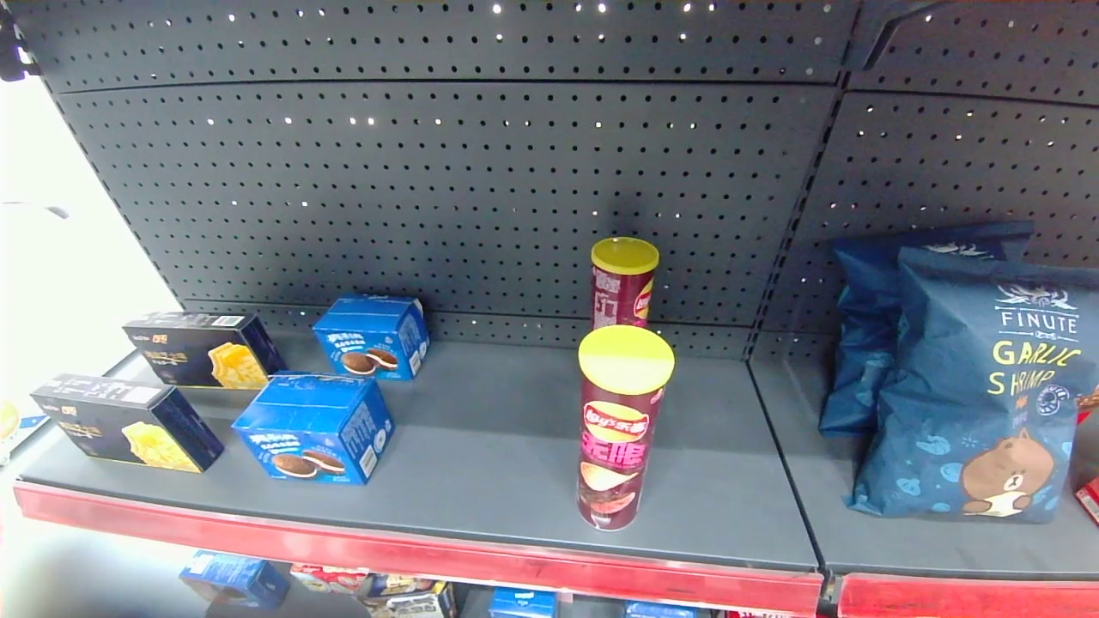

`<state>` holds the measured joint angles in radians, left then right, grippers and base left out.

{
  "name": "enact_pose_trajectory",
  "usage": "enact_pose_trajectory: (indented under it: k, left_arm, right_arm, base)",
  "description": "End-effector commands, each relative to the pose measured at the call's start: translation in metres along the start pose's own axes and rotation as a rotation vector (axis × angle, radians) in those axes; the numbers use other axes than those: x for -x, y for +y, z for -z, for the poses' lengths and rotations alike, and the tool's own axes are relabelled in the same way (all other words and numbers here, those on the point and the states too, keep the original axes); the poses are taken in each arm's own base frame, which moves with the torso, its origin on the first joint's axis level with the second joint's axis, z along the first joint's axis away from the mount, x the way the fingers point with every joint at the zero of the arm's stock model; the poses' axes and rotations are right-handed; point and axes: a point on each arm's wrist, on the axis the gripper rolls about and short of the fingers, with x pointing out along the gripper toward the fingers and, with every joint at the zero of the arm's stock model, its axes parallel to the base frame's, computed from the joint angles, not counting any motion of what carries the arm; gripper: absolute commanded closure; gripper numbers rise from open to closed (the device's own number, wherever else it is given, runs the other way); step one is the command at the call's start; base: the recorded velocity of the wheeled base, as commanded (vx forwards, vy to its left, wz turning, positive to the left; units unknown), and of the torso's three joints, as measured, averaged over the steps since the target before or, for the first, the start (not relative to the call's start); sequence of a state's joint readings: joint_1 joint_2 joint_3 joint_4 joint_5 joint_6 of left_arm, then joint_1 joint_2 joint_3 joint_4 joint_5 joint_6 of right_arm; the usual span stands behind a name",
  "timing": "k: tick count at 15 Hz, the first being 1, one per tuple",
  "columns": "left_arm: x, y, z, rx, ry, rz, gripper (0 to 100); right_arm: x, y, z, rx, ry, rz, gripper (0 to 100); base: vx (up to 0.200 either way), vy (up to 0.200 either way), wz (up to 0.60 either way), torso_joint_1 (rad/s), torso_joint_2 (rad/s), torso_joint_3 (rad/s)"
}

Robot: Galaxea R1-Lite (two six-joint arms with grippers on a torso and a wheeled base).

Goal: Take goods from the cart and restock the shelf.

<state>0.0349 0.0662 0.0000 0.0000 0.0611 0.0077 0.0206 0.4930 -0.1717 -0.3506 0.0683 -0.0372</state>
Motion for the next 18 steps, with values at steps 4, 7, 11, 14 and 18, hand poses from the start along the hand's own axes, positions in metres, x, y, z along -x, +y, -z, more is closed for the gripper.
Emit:
enact_pose_trajectory:
  k: [4, 7, 11, 14, 18]
  left_arm:
    - [0.000, 0.000, 0.000, 0.000, 0.001, -0.001, 0]
    - [0.000, -0.001, 0.000, -0.006, -0.001, 0.053, 0]
    - [-0.029, -0.007, -0.083, -0.148, 0.065, 0.263, 0]
    - [-0.109, -0.030, -0.152, -0.134, 0.083, 0.619, 0]
    - [-0.232, -0.112, -0.177, -0.056, 0.041, 0.735, 0]
  right_arm:
    - [0.026, 0.003, 0.030, 0.002, -0.048, 0.074, 0]
    - [0.036, 0.005, 0.039, 0.001, -0.010, 0.103, 0]
    - [0.052, 0.008, 0.045, 0.010, 0.029, 0.146, 0]
    - [0.053, 0.009, 0.049, 0.050, 0.054, 0.175, 0]
    - [0.053, 0.008, 0.051, 0.048, 0.062, 0.187, 0]
  base:
    - [0.000, 0.000, 0.00, 0.000, 0.00, 0.000]
    - [0.000, 0.000, 0.00, 0.000, 0.00, 0.000]
    - [0.000, 0.000, 0.00, 0.000, 0.00, 0.000]
    - [0.000, 0.000, 0.00, 0.000, 0.00, 0.000]
    - [0.000, 0.000, 0.00, 0.000, 0.00, 0.000]
